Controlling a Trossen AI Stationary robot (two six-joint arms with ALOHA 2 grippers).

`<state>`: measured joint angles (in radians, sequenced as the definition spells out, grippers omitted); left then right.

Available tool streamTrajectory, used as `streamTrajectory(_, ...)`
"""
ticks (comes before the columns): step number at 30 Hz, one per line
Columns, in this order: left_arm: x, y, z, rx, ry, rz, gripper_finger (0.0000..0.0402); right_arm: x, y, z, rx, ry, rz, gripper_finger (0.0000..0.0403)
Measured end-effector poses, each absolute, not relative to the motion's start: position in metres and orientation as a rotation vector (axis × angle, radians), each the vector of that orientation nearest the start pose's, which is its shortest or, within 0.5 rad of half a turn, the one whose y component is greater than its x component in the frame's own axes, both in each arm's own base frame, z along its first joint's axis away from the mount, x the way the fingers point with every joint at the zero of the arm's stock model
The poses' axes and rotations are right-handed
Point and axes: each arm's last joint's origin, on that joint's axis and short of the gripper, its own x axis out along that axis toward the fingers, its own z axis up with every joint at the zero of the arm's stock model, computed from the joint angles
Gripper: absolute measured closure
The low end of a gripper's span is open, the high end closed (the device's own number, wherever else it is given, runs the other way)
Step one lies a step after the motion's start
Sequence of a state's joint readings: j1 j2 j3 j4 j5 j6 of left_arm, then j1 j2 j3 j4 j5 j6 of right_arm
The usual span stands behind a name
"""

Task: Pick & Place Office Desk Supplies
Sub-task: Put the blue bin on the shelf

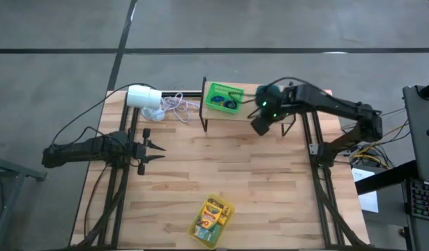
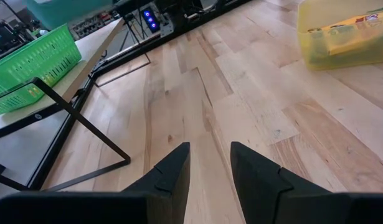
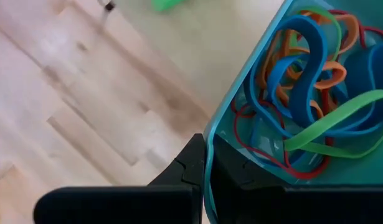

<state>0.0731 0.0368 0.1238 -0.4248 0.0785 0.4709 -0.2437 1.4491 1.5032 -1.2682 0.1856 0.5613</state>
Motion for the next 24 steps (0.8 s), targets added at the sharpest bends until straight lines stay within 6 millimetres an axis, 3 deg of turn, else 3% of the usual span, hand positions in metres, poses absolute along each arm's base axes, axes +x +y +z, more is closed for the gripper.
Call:
streamTrajectory(9,0.086,0.004,0.162,0.438,0.329,-0.084,0.0284,0.231,-0.107,0.356,0.469,1.076,-0.754,0.0394)
streamTrajectory(24,0.086,0.004,0.162,0.439,0.329,-0.085,0.0284,0.241,-0.143,0.329,0.542,1.170,-0.839,0.0394)
